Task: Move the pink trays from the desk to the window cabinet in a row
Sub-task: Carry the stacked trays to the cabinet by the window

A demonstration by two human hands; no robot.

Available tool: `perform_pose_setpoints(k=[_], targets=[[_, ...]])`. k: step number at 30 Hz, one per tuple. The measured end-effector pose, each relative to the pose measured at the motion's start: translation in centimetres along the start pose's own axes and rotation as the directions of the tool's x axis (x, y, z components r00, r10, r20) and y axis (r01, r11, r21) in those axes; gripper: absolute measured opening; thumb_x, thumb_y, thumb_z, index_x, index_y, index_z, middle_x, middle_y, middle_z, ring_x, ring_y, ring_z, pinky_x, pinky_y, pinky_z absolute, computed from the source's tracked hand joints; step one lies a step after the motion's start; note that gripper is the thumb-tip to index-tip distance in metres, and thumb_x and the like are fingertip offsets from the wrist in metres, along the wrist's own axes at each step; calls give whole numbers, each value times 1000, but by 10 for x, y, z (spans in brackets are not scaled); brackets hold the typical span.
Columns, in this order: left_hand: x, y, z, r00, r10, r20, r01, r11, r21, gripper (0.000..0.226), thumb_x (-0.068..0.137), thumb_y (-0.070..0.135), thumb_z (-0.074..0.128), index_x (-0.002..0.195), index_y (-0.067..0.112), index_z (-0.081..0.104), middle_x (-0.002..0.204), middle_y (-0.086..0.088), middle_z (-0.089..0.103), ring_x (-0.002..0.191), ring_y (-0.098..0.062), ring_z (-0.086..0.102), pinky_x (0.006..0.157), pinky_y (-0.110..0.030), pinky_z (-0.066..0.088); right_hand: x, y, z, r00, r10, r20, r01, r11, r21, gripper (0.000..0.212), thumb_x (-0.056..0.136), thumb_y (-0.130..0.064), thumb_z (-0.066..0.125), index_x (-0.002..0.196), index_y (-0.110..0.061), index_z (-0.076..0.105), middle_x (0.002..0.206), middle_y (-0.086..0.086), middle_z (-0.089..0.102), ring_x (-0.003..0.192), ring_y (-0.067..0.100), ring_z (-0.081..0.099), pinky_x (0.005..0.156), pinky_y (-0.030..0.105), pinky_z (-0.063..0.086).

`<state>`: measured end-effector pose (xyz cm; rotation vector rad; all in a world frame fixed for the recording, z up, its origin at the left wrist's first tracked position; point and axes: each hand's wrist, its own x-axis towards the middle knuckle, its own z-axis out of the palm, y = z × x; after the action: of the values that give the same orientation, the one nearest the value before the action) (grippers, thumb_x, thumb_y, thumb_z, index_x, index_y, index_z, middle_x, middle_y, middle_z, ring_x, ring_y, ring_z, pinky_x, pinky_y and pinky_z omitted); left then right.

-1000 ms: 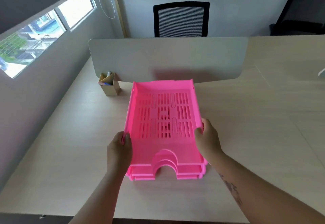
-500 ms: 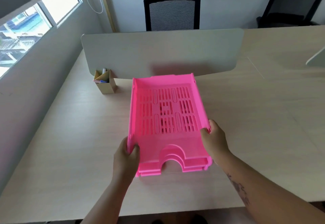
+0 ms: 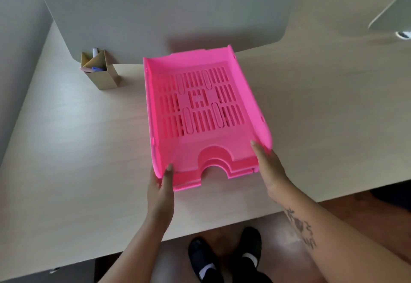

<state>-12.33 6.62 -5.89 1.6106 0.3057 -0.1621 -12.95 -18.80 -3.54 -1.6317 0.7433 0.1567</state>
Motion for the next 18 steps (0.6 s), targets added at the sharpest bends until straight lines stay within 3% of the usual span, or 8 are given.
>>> perform_pose_setpoints(k=[2, 5, 7, 9, 11, 15, 18], targets=[[8, 0, 0, 999, -29, 36, 31, 998, -50, 68, 81, 61, 52, 139, 24, 48, 120, -3, 69, 107, -15, 66, 90, -35, 51, 5, 1, -1, 999, 28, 22, -28, 1000, 0, 75, 73, -73, 52, 131, -25, 55, 108, 2, 72, 104, 22, 66, 86, 42, 51], [16, 1, 1, 995, -92, 48, 96, 990, -104, 53, 83, 49, 52, 129, 23, 54, 111, -5, 72, 94, -13, 71, 80, -30, 51, 7, -2, 0, 999, 29, 44, -30, 999, 33, 66, 74, -68, 52, 125, -27, 57, 91, -4, 75, 84, 11, 71, 72, 32, 47], [18, 5, 3, 993, -117, 30, 120, 982, -148, 42, 83, 46, 51, 120, 27, 58, 105, -3, 74, 90, -12, 72, 74, -28, 52, 5, -5, 2, 998, 35, 54, -38, 997, 67, 73, 70, -71, 54, 129, -28, 55, 105, 1, 73, 99, 20, 68, 83, 37, 48], [19, 13, 4, 993, -119, 2, 117, 978, -170, 46, 82, 47, 50, 120, 23, 61, 103, -4, 75, 91, -18, 72, 70, -28, 53, 0, -13, 4, 997, 22, 68, -29, 994, 106, 82, 66, -76, 56, 134, -30, 52, 121, 5, 67, 114, 26, 61, 101, 48, 44], [20, 29, 5, 993, -116, -32, 109, 978, -180, 54, 82, 50, 48, 122, 16, 62, 105, -8, 75, 95, -25, 71, 70, -33, 53, -6, -26, 4, 997, -4, 73, -6, 990, 139, 85, 64, -79, 56, 135, -33, 51, 134, 7, 61, 124, 29, 55, 108, 55, 37], [21, 66, 4, 992, -81, -92, 57, 970, -236, 54, 86, 55, 47, 119, 16, 64, 107, -16, 74, 95, -36, 71, 83, -55, 56, -11, -63, 1, 997, -55, 60, 43, 984, 174, 82, 63, -79, 55, 131, -35, 57, 135, 7, 61, 124, 30, 56, 107, 57, 40], [14, 93, 0, 986, -57, -154, 10, 957, -291, 51, 87, 56, 48, 117, 18, 65, 110, -20, 72, 95, -43, 70, 83, -65, 53, -17, -96, 2, 984, -144, 105, 125, 977, 173, 74, 67, -75, 55, 127, -32, 61, 127, 8, 66, 117, 33, 61, 102, 56, 46]])
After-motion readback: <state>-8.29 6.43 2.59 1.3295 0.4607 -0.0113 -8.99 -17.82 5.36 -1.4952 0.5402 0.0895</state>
